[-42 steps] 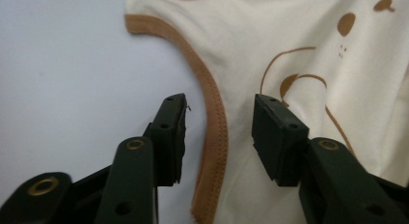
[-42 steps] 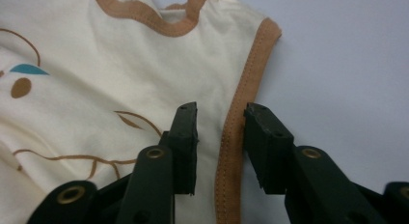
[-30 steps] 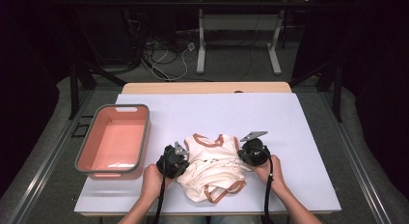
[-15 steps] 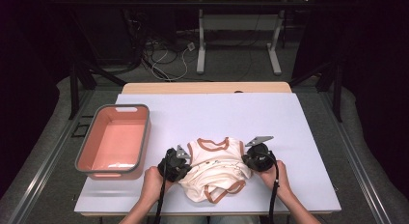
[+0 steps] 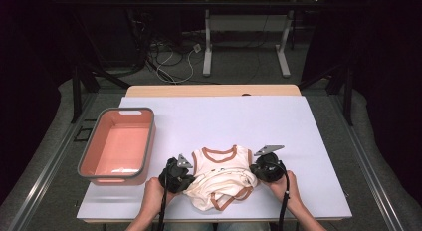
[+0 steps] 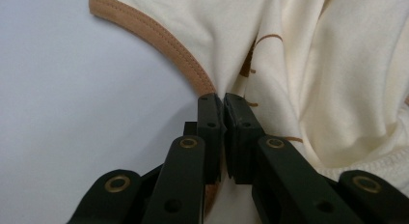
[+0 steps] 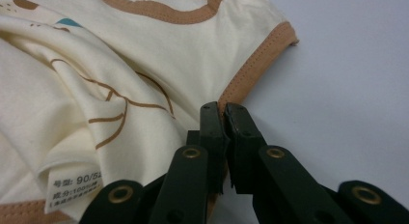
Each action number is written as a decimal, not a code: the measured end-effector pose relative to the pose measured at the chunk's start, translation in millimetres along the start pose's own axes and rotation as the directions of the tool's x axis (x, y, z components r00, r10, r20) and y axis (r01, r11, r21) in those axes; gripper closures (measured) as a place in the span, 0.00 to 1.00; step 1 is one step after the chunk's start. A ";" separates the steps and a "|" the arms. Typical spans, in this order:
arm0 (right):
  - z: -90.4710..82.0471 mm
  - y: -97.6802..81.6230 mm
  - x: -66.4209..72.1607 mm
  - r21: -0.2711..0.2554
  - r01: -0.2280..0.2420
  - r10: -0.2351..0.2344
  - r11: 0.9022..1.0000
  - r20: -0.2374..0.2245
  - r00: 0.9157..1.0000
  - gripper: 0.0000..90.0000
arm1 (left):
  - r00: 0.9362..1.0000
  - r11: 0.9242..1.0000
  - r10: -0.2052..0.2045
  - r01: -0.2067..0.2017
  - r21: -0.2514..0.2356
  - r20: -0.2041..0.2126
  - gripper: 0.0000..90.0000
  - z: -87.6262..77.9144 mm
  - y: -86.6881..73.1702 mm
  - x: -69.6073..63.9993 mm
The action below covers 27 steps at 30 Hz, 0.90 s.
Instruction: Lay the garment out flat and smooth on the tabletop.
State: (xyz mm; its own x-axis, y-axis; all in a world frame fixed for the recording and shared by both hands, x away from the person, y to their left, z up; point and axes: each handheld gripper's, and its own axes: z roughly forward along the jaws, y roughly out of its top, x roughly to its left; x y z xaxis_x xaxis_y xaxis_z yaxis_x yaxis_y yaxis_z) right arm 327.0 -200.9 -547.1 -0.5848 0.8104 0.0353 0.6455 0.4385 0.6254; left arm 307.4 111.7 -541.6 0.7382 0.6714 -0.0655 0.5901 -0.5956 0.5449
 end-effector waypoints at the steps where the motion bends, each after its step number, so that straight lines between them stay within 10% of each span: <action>1: -0.1 -0.7 0.5 -0.004 -0.003 0.003 1.000 0.000 1.000 0.96 | 1.000 1.000 -0.003 0.003 -0.002 -0.001 0.95 -0.7 -1.1 -0.5; 13: -9.8 1.0 -9.0 -0.122 -0.139 0.146 0.983 0.044 0.988 0.54 | 0.988 0.984 -0.104 0.086 -0.157 -0.116 0.48 -12.0 4.9 1.6; 27: -3.0 13.9 -3.4 -0.195 -0.159 0.168 0.968 0.030 0.985 0.18 | 0.969 0.969 -0.163 0.122 -0.215 -0.187 0.20 -0.6 17.0 5.9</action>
State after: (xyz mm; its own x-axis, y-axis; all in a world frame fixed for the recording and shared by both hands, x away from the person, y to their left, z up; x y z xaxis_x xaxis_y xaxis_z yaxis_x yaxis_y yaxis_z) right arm 336.4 -198.7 -536.3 -0.4531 0.8838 0.1168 0.6222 0.2197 0.7514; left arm 321.6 105.8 -532.3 0.5578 0.8300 0.0034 0.5919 -0.4006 0.6994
